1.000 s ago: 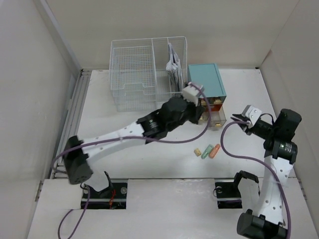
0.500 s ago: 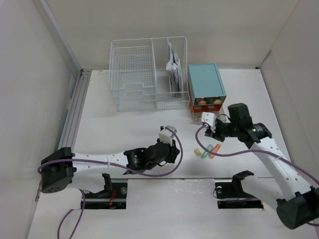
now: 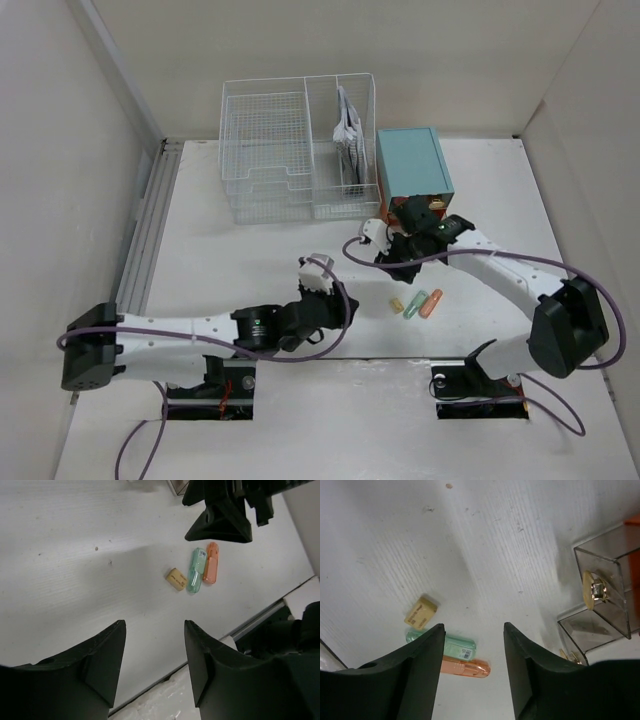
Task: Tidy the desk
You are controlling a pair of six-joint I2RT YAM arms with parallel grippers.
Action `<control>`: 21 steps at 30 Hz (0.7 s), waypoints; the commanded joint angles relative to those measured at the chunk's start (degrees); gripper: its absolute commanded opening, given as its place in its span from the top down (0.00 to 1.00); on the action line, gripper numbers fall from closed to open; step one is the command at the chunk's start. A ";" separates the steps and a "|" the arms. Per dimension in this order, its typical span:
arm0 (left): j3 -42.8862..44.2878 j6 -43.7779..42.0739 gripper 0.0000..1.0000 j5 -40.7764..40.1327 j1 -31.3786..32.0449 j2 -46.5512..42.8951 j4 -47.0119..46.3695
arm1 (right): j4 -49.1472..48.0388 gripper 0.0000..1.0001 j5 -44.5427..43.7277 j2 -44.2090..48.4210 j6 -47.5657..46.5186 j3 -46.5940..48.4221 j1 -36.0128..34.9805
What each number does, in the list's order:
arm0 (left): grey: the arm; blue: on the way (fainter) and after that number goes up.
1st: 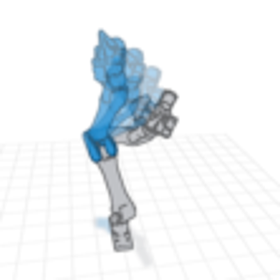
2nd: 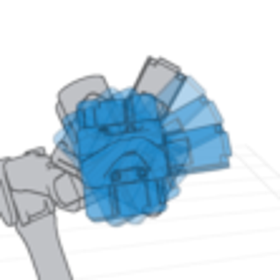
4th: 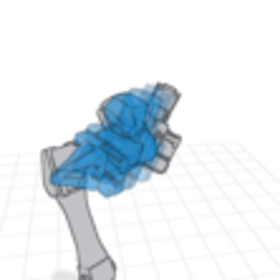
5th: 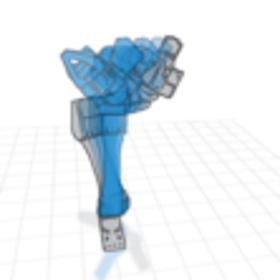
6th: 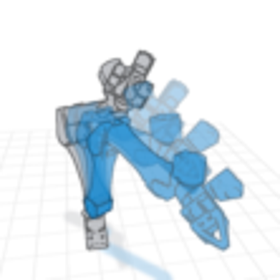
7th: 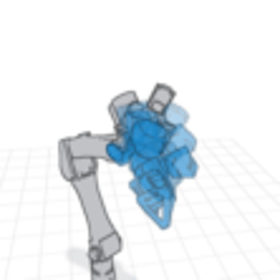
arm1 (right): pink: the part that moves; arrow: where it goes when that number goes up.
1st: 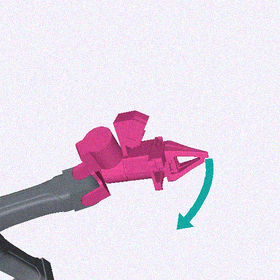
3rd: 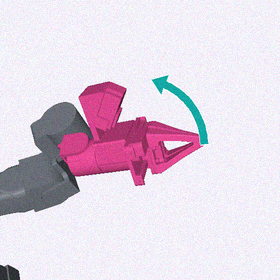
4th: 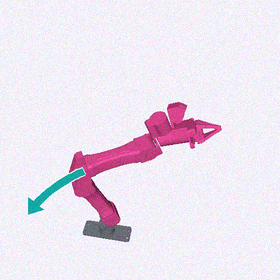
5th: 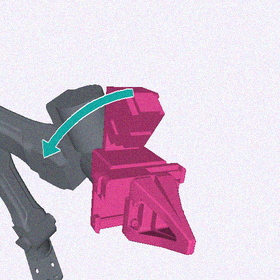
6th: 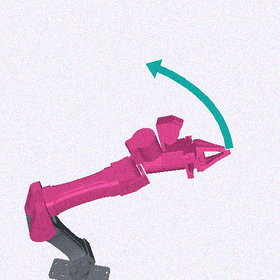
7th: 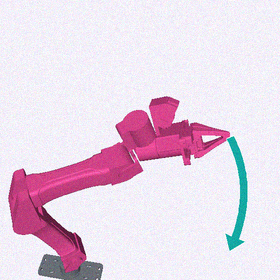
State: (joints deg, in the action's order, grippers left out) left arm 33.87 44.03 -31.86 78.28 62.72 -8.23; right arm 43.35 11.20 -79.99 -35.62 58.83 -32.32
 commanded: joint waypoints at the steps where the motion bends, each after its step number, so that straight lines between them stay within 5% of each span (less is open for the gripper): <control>1: -3.71 5.70 0.53 -4.00 1.26 -8.03 4.09 | 5.77 0.43 -3.46 0.09 -5.15 2.78 -2.05; 11: -9.08 6.42 0.53 -4.53 1.79 -20.70 9.37 | 3.59 0.36 2.77 9.93 -28.34 -10.74 -3.46; 21: -10.40 7.03 0.53 -3.21 1.79 -20.71 9.20 | -6.26 0.38 10.50 7.39 -34.96 -15.15 -3.46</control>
State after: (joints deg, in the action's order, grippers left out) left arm 24.71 50.35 -34.92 79.83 42.44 1.30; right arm 42.98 17.26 -71.33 -67.33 43.40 -35.35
